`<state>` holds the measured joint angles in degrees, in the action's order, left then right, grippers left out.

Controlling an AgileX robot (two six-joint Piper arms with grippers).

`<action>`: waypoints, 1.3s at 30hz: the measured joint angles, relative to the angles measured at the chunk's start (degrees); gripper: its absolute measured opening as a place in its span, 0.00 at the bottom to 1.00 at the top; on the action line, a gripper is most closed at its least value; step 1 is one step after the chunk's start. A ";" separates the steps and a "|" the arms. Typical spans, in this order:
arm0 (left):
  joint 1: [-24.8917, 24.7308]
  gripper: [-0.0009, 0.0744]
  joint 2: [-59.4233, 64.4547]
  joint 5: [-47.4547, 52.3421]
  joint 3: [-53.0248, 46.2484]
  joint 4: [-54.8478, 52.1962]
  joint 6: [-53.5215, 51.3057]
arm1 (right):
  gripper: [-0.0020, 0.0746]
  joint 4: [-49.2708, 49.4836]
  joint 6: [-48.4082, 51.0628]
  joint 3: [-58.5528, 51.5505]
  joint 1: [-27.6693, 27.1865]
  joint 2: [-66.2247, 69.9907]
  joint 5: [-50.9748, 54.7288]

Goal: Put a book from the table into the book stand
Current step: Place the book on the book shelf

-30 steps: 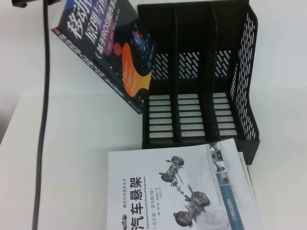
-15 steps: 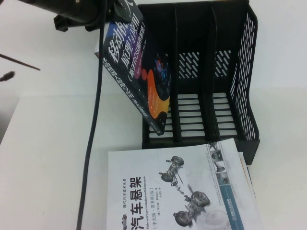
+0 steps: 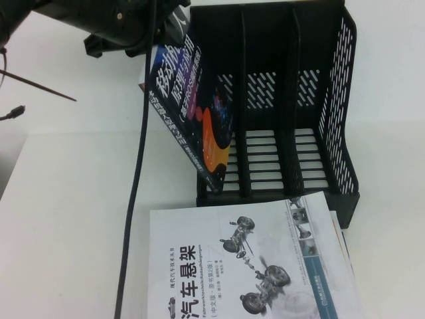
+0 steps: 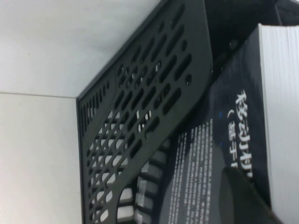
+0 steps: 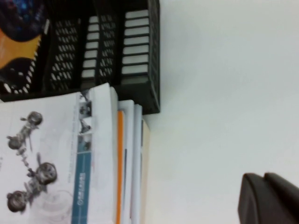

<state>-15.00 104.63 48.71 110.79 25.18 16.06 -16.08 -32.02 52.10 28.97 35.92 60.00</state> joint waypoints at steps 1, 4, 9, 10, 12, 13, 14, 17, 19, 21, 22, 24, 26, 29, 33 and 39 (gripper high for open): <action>-0.23 0.16 0.12 -0.54 0.00 0.00 0.13 | 0.02 0.13 0.00 -0.25 0.00 0.00 -0.55; -0.94 0.16 0.35 -2.74 0.00 -0.41 0.13 | 0.02 0.46 0.00 -2.07 0.00 0.00 -1.69; -1.43 0.16 0.48 -4.45 0.00 -1.55 0.35 | 0.02 2.07 0.00 -5.79 0.00 0.00 -2.50; -1.53 0.16 0.58 -4.45 0.00 -1.93 0.35 | 0.02 2.33 0.00 -6.49 0.00 0.00 -2.59; -1.53 0.16 0.58 -4.45 0.00 -2.81 0.24 | 0.02 2.57 0.00 -7.63 0.00 0.00 -2.96; -1.53 0.16 0.58 -4.45 0.00 -3.08 0.08 | 0.02 2.70 0.00 -8.17 0.00 0.00 -3.10; -1.53 0.16 0.58 -4.45 0.00 -3.55 -0.39 | 0.02 2.96 0.00 -8.52 0.00 0.00 -3.40; -1.53 0.16 0.69 -4.45 0.00 -4.04 -1.05 | 0.02 3.35 0.00 -9.01 0.00 0.00 -3.92; -1.64 0.16 0.91 -4.45 0.00 -4.04 -1.09 | 0.02 3.35 0.00 -9.01 0.00 0.00 -4.57; -1.64 0.16 1.24 -4.35 0.00 -3.82 -1.18 | 0.02 3.35 0.00 -9.01 0.00 0.00 -5.10; -1.64 0.16 1.62 -4.23 0.00 -3.73 -1.18 | 0.02 3.35 0.00 -9.01 0.00 0.00 -5.34; -1.64 0.16 2.24 -4.02 0.00 -3.50 -1.74 | 0.02 3.59 0.00 -9.01 0.00 0.00 -5.68; -1.64 0.16 2.54 -3.73 0.00 -3.26 -2.43 | 0.02 4.14 0.00 -9.01 0.00 0.00 -5.97; -1.64 0.19 2.92 -3.60 0.00 -3.05 -2.55 | 0.02 4.52 0.14 -9.01 0.00 0.00 -5.96; -1.64 0.37 3.05 -4.06 0.14 -2.00 -3.20 | 0.02 4.66 0.21 -9.01 0.00 0.00 -5.96; -1.64 0.48 2.83 -3.57 0.53 -1.45 -4.29 | 0.02 4.76 0.34 -9.01 0.00 0.00 -5.51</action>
<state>-16.64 107.46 45.13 111.31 23.72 11.77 -11.32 -31.68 43.10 28.97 35.92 54.49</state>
